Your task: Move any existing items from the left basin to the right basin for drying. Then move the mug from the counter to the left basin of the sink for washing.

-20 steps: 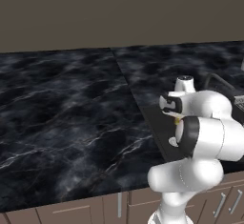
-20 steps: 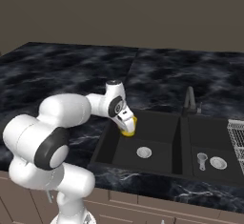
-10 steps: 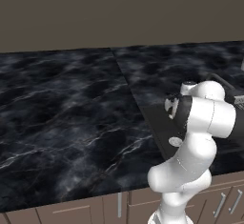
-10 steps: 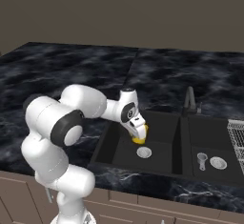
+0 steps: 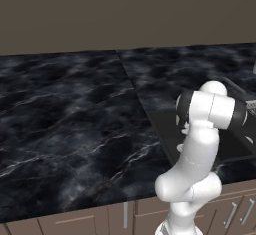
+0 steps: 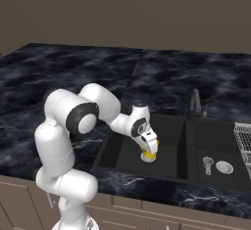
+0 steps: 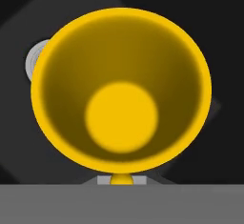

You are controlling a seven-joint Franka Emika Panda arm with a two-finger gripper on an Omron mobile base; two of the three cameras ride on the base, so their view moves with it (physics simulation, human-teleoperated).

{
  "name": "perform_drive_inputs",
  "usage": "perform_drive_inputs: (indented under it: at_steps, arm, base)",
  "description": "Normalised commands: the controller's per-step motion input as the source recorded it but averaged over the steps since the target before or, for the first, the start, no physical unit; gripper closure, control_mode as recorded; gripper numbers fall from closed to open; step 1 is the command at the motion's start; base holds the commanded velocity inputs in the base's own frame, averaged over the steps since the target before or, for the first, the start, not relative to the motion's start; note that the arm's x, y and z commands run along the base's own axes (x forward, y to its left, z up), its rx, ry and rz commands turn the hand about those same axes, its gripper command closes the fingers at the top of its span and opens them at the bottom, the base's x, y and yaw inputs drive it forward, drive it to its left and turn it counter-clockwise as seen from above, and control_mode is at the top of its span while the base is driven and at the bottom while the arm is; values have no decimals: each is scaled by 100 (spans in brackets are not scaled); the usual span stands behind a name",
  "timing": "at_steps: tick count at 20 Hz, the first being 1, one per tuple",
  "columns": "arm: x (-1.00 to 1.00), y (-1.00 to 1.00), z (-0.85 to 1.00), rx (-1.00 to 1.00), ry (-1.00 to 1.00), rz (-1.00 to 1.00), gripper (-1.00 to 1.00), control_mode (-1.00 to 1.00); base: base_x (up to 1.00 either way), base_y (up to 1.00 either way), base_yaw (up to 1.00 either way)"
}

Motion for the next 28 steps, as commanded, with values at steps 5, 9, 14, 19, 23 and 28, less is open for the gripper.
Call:
perform_drive_inputs:
  at_steps: [5,9,14,19,23,28]
  arm:
    - [12,-6,-40,0,0,1,100,-100]
    - [6,-6,-37,0,0,3,100,-100]
    - [0,-15,-33,0,0,5,100,-100]
    - [2,-21,-29,2,0,4,100,-100]
    - [7,-21,-24,1,0,7,100,-100]
    - [16,-7,-21,0,0,5,100,-100]
  base:
    - [0,0,0]
    - [0,0,0]
    - [0,0,0]
    - [0,0,0]
    - [0,0,0]
    - [0,0,0]
